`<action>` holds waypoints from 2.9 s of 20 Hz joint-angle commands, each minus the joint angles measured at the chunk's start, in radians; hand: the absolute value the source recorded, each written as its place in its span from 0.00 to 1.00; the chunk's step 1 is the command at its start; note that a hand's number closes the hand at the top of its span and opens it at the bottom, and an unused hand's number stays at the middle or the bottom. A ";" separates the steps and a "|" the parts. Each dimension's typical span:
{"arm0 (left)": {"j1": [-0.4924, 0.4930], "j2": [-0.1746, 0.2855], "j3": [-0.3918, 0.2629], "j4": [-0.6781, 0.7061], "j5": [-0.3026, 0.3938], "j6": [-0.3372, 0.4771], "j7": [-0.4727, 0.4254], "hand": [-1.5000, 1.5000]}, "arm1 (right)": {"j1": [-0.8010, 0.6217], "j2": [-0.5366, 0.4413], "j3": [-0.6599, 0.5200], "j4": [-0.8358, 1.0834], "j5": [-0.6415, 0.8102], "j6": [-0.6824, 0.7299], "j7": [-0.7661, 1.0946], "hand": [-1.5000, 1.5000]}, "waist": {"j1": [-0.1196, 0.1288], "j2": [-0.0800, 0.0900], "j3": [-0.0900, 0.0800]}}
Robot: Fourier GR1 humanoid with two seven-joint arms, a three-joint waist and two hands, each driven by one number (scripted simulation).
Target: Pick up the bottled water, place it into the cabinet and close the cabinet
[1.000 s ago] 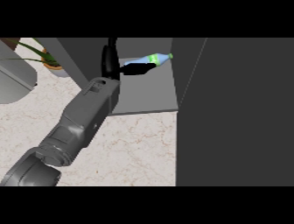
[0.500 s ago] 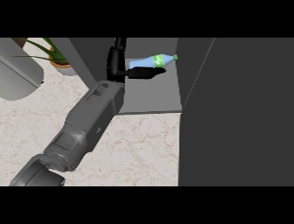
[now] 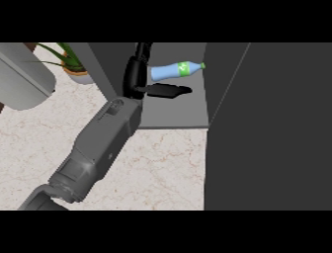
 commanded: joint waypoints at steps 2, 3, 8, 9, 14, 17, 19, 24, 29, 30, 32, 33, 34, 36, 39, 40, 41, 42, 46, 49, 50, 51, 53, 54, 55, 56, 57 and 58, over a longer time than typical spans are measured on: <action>0.177 0.053 0.007 -0.160 0.047 -0.062 0.040 0.00 | 0.023 0.023 0.041 -0.006 0.029 -0.019 -0.006 0.00 | 0.053 -0.022 -0.005; 0.203 0.061 0.004 -0.200 0.059 -0.081 0.069 0.00 | 0.011 0.031 0.043 -0.004 0.047 -0.035 -0.002 0.00 | 0.056 -0.022 -0.005; 0.334 0.044 -0.092 -0.436 0.078 -0.041 0.158 0.00 | 0.041 0.006 0.032 -0.019 0.030 -0.019 0.002 0.00 | 0.062 -0.024 -0.005; 0.364 0.006 -0.108 -0.489 0.087 -0.025 0.153 0.00 | -0.015 0.016 0.001 0.017 -0.003 -0.032 0.026 0.00 | 0.074 -0.023 -0.005; 0.554 0.088 -0.178 -0.784 0.099 -0.015 0.257 0.00 | 0.068 -0.010 0.012 -0.031 0.009 -0.011 0.001 0.00 | 0.072 -0.027 -0.005; 0.695 0.073 -0.262 -1.016 0.063 0.062 0.303 0.00 | 0.049 -0.001 0.049 -0.060 0.024 -0.028 0.037 0.00 | 0.054 -0.019 -0.005; 0.808 0.078 -0.327 -1.136 0.044 0.078 0.323 0.00 | 0.036 -0.019 0.011 -0.023 0.016 -0.001 -0.007 0.00 | 0.043 -0.015 -0.005; 1.002 0.167 -0.419 -1.430 0.026 0.100 0.415 0.00 | 0.042 -0.052 0.096 -0.079 0.108 0.019 0.020 0.00 | 0.034 -0.012 -0.005; 1.145 0.256 -0.412 -1.608 0.023 0.089 0.391 0.00 | 0.066 -0.158 0.124 -0.086 0.123 0.119 0.065 1.00 | 0.027 -0.009 -0.006; 1.205 0.247 -0.432 -1.607 0.009 0.091 0.330 0.00 | 0.004 -0.151 0.140 -0.084 0.157 0.111 0.090 1.00 | 0.035 -0.008 -0.006; 1.293 0.322 -0.424 -1.740 0.008 0.105 0.370 0.00 | 0.058 -0.173 0.205 -0.140 0.191 0.144 0.081 1.00 | 0.040 -0.013 -0.006; 1.328 0.330 -0.406 -1.728 0.029 0.071 0.320 0.00 | 0.049 -0.207 0.196 -0.202 0.167 0.166 0.117 1.00 | 0.041 -0.012 -0.007; 1.362 0.356 -0.369 -1.763 0.046 0.071 0.325 0.00 | 0.061 -0.192 0.225 -0.144 0.207 0.182 0.039 1.00 | 0.034 -0.013 -0.006; 1.388 0.385 -0.336 -1.817 0.054 0.069 0.339 0.00 | 0.006 -0.203 0.233 -0.159 0.190 0.179 0.128 1.00 | 0.038 -0.007 -0.006; 1.538 0.422 -0.321 -1.858 0.081 0.010 0.241 0.00 | 0.049 -0.186 0.329 -0.229 0.283 0.161 0.107 1.00 | 0.041 -0.015 -0.008; 1.543 0.413 -0.342 -1.909 0.066 0.047 0.281 0.00 | 0.027 -0.164 0.353 -0.228 0.305 0.144 0.115 1.00 | 0.034 -0.012 -0.006; 1.552 0.437 -0.299 -1.903 0.101 0.003 0.263 0.00 | 0.000 -0.139 0.402 -0.205 0.328 0.133 0.144 1.00 | 0.039 -0.011 -0.007; 1.616 0.448 -0.280 -1.890 0.126 -0.039 0.206 0.00 | 0.045 -0.155 0.420 -0.256 0.350 0.130 0.149 1.00 | 0.040 -0.015 -0.009; 1.686 0.495 -0.189 -1.949 0.214 -0.109 0.207 0.00 | -0.022 -0.107 0.496 -0.246 0.398 0.107 0.231 1.00 | 0.045 -0.010 -0.009; 1.714 0.474 -0.193 -1.879 0.201 -0.161 0.141 0.00 | -0.094 -0.035 0.542 -0.136 0.440 0.083 0.231 1.00 | 0.048 -0.009 -0.008; 1.763 0.509 -0.166 -1.953 0.217 -0.168 0.162 0.00 | -0.078 -0.036 0.561 -0.201 0.429 0.085 0.304 1.00 | 0.054 -0.010 -0.008; 1.740 0.529 -0.108 -1.946 0.282 -0.192 0.190 0.00 | -0.079 -0.009 0.572 -0.192 0.426 0.073 0.303 1.00 | 0.049 -0.008 -0.009; 1.789 0.517 -0.112 -1.944 0.262 -0.212 0.151 0.00 | -0.074 0.019 0.590 -0.200 0.409 0.065 0.359 1.00 | 0.060 -0.010 -0.009; 1.782 0.519 -0.083 -1.923 0.285 -0.240 0.135 0.00 | -0.119 0.041 0.541 -0.184 0.364 0.071 0.377 1.00 | 0.065 -0.004 -0.009; 1.810 0.525 -0.080 -1.952 0.295 -0.238 0.153 0.00 | -0.137 0.044 0.547 -0.153 0.364 0.056 0.374 1.00 | 0.069 -0.004 -0.008; 1.824 0.532 -0.070 -1.918 0.277 -0.275 0.117 0.00 | -0.151 0.045 0.543 -0.157 0.338 0.029 0.393 1.00 | 0.082 -0.004 -0.009; 1.814 0.533 -0.057 -1.906 0.307 -0.292 0.126 0.00 | -0.150 0.045 0.553 -0.154 0.329 0.023 0.388 1.00 | 0.068 -0.003 -0.009; 1.832 0.534 -0.052 -1.928 0.293 -0.282 0.128 0.00 | -0.166 0.045 0.557 -0.179 0.317 0.015 0.412 1.00 | 0.069 -0.003 -0.008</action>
